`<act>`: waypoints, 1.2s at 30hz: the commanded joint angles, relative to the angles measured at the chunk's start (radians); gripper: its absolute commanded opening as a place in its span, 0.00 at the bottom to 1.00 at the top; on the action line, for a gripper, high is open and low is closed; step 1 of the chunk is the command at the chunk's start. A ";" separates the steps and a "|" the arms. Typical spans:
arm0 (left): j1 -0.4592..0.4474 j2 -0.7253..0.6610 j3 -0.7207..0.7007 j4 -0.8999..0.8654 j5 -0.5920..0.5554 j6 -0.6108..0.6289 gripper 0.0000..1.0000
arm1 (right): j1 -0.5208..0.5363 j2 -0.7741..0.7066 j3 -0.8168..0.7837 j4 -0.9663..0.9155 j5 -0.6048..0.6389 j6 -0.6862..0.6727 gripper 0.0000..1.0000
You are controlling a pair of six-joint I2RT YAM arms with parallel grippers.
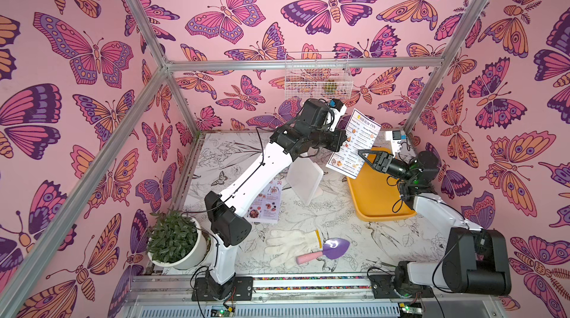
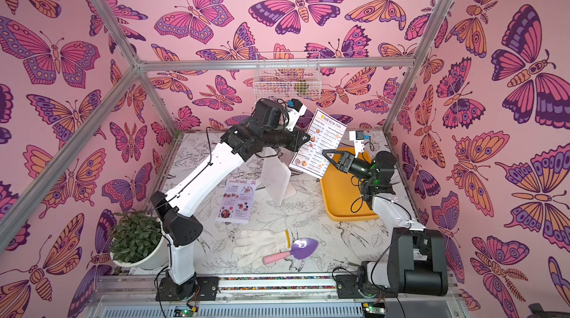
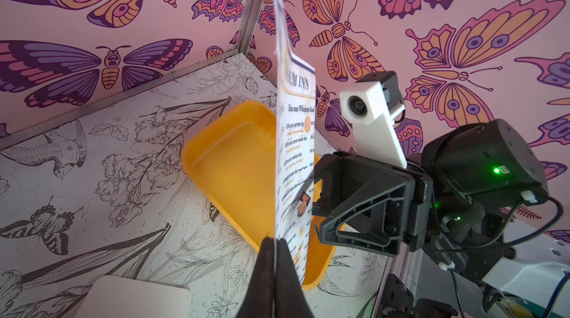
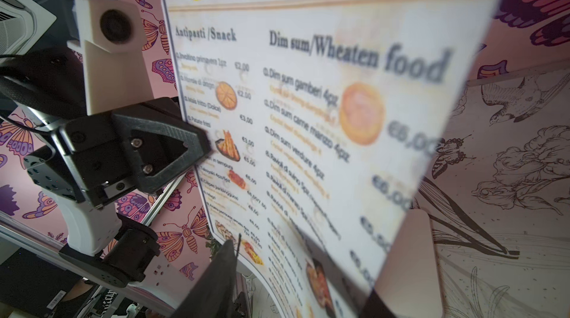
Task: Replace the menus in the menu holders
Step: Pick up the menu from the storage box.
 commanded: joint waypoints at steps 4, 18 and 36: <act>0.013 -0.030 -0.046 0.038 -0.022 -0.003 0.01 | 0.007 -0.048 0.016 -0.057 0.018 -0.023 0.23; 0.019 -0.058 -0.133 0.094 -0.064 -0.008 0.09 | 0.010 -0.094 0.055 -0.198 0.074 -0.060 0.00; 0.067 -0.239 -0.429 0.001 -0.616 -0.057 0.76 | 0.225 -0.213 0.400 -1.130 0.571 -0.625 0.00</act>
